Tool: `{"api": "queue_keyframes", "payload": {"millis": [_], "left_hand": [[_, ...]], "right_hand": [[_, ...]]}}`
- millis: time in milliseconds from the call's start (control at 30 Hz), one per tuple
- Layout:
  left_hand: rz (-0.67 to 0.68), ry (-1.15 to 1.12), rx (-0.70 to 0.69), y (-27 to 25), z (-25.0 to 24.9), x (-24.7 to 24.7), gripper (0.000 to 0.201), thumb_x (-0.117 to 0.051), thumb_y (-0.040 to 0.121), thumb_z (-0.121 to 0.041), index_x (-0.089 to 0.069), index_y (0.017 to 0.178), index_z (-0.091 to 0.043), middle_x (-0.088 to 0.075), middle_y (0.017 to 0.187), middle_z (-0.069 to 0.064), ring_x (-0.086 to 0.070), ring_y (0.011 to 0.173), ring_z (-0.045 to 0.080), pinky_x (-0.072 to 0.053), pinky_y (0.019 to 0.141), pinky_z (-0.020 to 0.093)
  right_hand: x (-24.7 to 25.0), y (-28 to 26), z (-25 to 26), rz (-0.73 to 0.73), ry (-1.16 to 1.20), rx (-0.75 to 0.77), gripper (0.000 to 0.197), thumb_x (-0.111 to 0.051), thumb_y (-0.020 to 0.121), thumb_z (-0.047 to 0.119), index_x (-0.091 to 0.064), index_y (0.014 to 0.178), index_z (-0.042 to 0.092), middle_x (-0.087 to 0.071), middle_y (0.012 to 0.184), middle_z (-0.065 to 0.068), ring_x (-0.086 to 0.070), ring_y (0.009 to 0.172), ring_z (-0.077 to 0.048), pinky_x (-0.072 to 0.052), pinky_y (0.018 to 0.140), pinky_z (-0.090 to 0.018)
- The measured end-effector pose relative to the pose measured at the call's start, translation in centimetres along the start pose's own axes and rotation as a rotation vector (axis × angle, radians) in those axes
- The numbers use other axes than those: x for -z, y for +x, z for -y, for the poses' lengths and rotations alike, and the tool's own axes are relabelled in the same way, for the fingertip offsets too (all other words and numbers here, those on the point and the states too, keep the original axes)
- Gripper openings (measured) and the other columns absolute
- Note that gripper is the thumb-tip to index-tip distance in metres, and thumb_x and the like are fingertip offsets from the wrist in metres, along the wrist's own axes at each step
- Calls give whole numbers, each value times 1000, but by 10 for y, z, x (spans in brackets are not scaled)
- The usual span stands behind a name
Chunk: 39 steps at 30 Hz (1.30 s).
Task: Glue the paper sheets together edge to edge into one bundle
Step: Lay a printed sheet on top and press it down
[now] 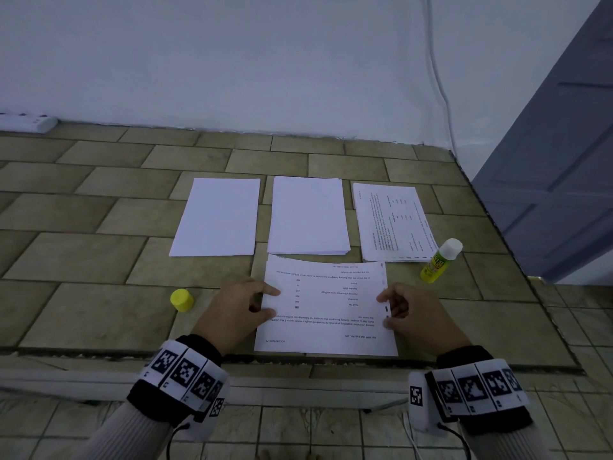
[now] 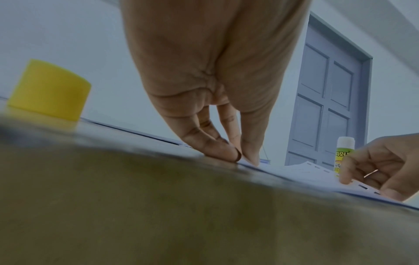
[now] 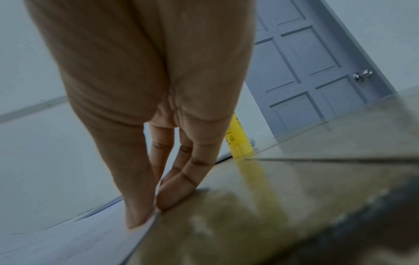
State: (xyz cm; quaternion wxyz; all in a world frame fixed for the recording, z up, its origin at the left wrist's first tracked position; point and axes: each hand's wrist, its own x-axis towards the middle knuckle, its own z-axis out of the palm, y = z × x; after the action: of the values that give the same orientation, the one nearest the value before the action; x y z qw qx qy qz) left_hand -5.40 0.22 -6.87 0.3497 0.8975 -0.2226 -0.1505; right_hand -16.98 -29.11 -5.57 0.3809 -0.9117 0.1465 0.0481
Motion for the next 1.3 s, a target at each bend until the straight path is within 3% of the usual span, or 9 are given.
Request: {"api": "queue_keyframes", "payload": {"millis": [167,533,700,833,933,1000,1133,1200,1300], "left_hand": [[-8,29,-8,1,2,-2,28,-76,82,-21,-68,108,-28,-68,94,4,-61,84,12,-43,65,9],[-1,14,-11,-1,1,-1,28,-76,83,-20,-64,104,-33,-65,87,0,-61,82,14,-46,65,12],[1,2,-3,-1,0,0,28,-77,82,-21,-64,103,-33,-68,95,2,-63,86,17,-55,75,30],[5,54,-7,-1,-1,0,24,-75,83,-25,-64,104,-31,-65,97,-1,-61,84,12,-49,69,16],[12,291,-13,-1,-5,2,34,-70,86,-37,-64,118,-27,-49,119,-13,-52,108,9,-40,76,15],[-24,402,-39,0,-9,3,38,-67,84,-46,-64,116,-28,-42,135,-7,-41,125,13,-39,88,23],[-26,401,-54,3,-15,-9,81,-24,72,-74,-54,129,-25,-28,156,2,-25,143,20,-29,113,40],[22,462,-54,8,-17,-21,98,-3,74,-77,-28,150,-21,-2,163,-1,1,150,17,-9,121,46],[39,568,-58,15,-10,-38,101,18,76,-75,3,155,-15,17,162,-1,17,148,15,7,119,47]], "right_hand": [[0,0,0,3,1,-9,34,-74,74,-1,-61,95,23,-63,91,-1,-62,83,-15,-55,77,-27],[0,0,3,7,-15,-21,33,-74,75,0,-61,95,23,-63,89,0,-61,81,-14,-54,74,-23],[0,-1,4,7,-12,-22,33,-74,75,0,-60,94,23,-63,90,-1,-61,81,-15,-53,73,-21],[0,0,6,9,-46,-18,34,-73,75,0,-59,95,24,-60,92,-2,-60,80,-14,-50,70,-18],[-2,1,6,8,-136,-36,33,-72,78,5,-58,98,26,-48,98,-2,-51,81,-10,-41,68,-12],[-2,1,9,11,-204,-49,32,-71,80,10,-60,105,25,-42,102,0,-44,92,-11,-37,75,-15],[-3,-2,24,-9,-483,-55,33,-66,86,20,-57,117,26,-40,113,2,-35,111,-13,-36,94,-24],[-8,-7,34,-49,-643,-56,31,-59,89,24,-54,119,28,-42,119,1,-37,118,-18,-37,94,-28],[-19,-11,49,-139,-689,-1,29,-53,91,32,-55,118,23,-45,129,-4,-39,121,-23,-41,94,-35]]}}
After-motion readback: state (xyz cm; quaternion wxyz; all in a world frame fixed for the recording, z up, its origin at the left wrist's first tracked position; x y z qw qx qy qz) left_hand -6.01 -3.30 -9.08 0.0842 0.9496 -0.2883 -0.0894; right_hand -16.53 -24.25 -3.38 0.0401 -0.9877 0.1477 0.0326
